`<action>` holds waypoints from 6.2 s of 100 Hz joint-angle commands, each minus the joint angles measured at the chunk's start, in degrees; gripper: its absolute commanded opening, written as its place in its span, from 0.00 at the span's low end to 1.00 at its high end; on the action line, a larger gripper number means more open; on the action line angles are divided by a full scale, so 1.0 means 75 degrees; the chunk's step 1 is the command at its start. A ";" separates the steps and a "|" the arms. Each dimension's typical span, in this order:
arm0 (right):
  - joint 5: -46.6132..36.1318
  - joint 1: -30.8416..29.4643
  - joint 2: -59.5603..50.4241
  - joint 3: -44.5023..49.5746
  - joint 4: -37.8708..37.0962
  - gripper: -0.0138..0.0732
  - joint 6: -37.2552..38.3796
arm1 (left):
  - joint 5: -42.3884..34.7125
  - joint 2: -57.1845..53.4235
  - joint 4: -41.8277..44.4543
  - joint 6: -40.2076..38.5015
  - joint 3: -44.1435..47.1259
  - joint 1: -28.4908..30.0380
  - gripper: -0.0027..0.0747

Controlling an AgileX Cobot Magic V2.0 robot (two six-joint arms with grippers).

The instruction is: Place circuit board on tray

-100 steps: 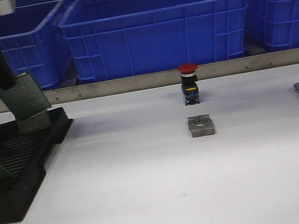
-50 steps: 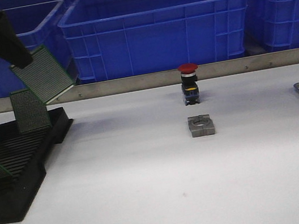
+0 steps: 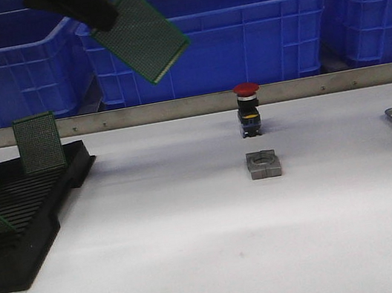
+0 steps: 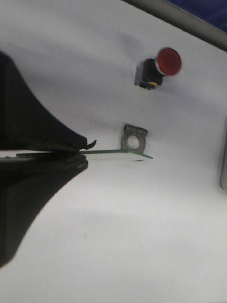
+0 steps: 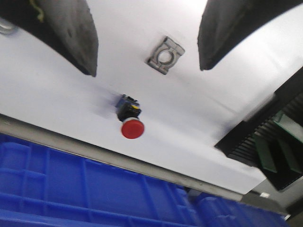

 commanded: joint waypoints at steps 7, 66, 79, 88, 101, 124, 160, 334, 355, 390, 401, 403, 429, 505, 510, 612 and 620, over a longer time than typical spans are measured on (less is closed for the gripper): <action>0.0037 0.0793 -0.0277 -0.0182 0.0481 0.71 -0.0900 | -0.0195 -0.0416 -0.0537 0.0031 -0.0244 -0.0616 0.01; -0.0052 0.2903 -0.0013 -0.0182 0.0507 0.71 -0.2825 | -0.0207 -0.0416 -0.0662 0.0178 -0.0244 -0.1087 0.01; -0.0346 0.3202 0.0257 -0.0182 0.0553 0.71 -0.2825 | -0.0207 -0.0416 -0.0662 0.0178 -0.0244 -0.1087 0.01; -0.0604 0.3229 0.0453 -0.0182 0.0705 0.71 -0.2825 | -0.0207 -0.0416 -0.0662 0.0178 -0.0244 -0.1087 0.01; -0.0747 0.3229 0.0706 -0.0182 0.0834 0.71 -0.2825 | -0.0207 -0.0416 -0.0662 0.0178 -0.0244 -0.1087 0.01; -0.0546 0.3229 0.0790 -0.0182 0.0844 0.58 -0.2825 | -0.0207 -0.0416 -0.0667 0.0178 -0.0244 -0.1087 0.01; -0.0404 0.3229 0.0790 -0.0182 0.0985 0.08 -0.2825 | -0.0207 -0.0416 -0.0681 0.0178 -0.0244 -0.1087 0.01; -0.2151 -0.1249 0.1245 0.0506 0.0689 0.08 0.0525 | -0.0443 -0.0416 -0.0940 0.0373 -0.0257 -0.1073 0.57; -0.2922 -0.1366 0.1840 0.0653 0.0833 0.08 0.0671 | -0.0443 -0.0416 -0.0964 0.0373 -0.0257 -0.1073 0.57; -0.3421 -0.1366 0.2747 0.0653 0.1053 0.09 0.0753 | -0.0443 -0.0416 -0.0964 0.0373 -0.0257 -0.1073 0.57; -0.3381 -0.1366 0.2858 0.0653 0.1088 0.18 0.0753 | -0.0443 -0.0416 -0.0964 0.0373 -0.0257 -0.1073 0.57; -0.3383 -0.1366 0.2868 0.0653 0.1086 0.22 0.0753 | -0.0443 -0.0416 -0.0964 0.0373 -0.0257 -0.1073 0.57; -0.3547 -0.1366 0.2867 0.0653 0.1089 0.69 0.0753 | -0.0443 -0.0416 -0.0977 0.0373 -0.0257 -0.1073 0.57; -0.3109 -0.1366 0.1988 0.0653 0.0541 0.09 0.0746 | -0.1248 -0.0764 -0.0820 -0.1126 -0.0257 0.0103 0.00; -0.3079 -0.1366 0.1843 0.0653 0.0541 0.09 0.0746 | -0.1220 -0.0780 -0.0763 -0.1298 -0.0257 0.0263 0.01; -0.4703 0.0330 -0.0706 0.1204 0.1099 0.09 0.0664 | -0.3237 -0.1661 0.3942 -0.8814 0.0331 0.0529 0.01; -0.4967 0.0330 -0.1012 0.1396 0.1099 0.09 0.0664 | -0.3484 -0.1877 0.4168 -0.9149 0.0621 0.0529 0.01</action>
